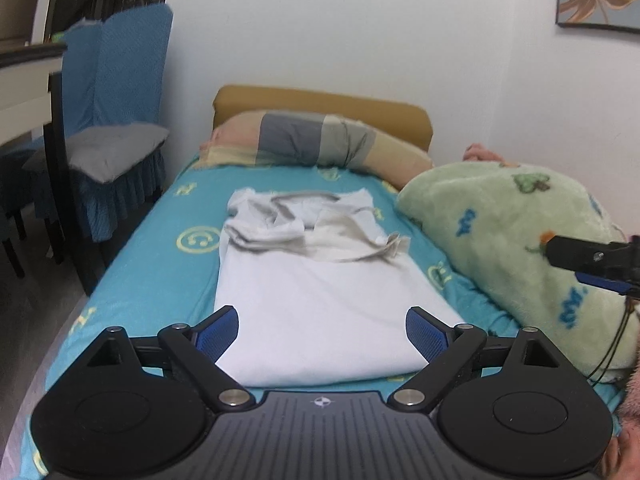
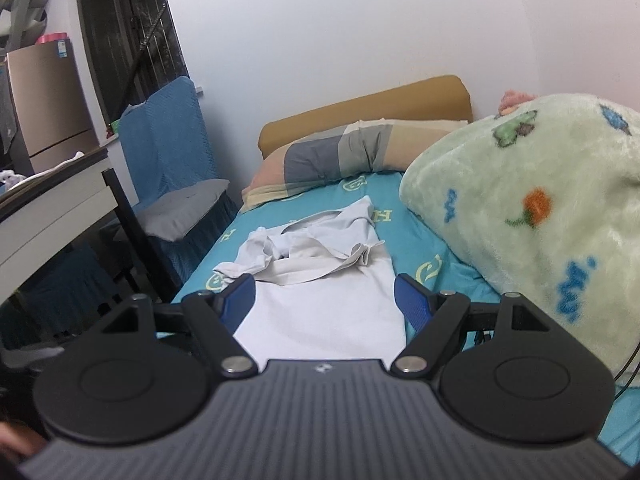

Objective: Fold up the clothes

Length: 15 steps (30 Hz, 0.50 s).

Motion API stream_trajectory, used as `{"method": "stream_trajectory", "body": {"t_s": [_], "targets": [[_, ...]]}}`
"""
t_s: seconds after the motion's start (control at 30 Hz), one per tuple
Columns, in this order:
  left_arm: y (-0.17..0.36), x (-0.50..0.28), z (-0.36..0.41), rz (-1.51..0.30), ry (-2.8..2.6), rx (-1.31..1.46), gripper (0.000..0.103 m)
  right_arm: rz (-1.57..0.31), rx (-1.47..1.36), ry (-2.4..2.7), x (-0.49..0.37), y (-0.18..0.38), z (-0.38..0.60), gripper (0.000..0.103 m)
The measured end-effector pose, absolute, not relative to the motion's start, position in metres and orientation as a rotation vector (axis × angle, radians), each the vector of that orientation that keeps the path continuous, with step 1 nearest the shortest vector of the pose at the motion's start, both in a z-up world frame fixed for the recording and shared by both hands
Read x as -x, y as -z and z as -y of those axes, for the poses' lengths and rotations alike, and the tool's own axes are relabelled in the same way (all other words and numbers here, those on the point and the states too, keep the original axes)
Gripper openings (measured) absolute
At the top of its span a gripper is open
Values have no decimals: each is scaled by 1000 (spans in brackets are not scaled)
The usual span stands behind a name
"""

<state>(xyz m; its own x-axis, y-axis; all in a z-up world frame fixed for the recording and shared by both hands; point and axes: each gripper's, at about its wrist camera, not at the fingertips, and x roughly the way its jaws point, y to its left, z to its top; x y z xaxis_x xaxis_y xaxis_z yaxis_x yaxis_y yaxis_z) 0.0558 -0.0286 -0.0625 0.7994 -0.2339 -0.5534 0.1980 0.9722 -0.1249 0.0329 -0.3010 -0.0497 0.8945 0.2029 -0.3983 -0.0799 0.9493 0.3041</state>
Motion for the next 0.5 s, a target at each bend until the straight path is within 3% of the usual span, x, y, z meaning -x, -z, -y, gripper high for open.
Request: {"method": "stream_trajectory", "body": {"t_s": [0.33, 0.5], "targets": [[73, -71, 12, -736, 242, 257, 93, -492, -315, -119, -39, 69, 302, 78], [96, -90, -7, -863, 258, 468, 90, -625, -524, -141, -53, 99, 317, 78]]}}
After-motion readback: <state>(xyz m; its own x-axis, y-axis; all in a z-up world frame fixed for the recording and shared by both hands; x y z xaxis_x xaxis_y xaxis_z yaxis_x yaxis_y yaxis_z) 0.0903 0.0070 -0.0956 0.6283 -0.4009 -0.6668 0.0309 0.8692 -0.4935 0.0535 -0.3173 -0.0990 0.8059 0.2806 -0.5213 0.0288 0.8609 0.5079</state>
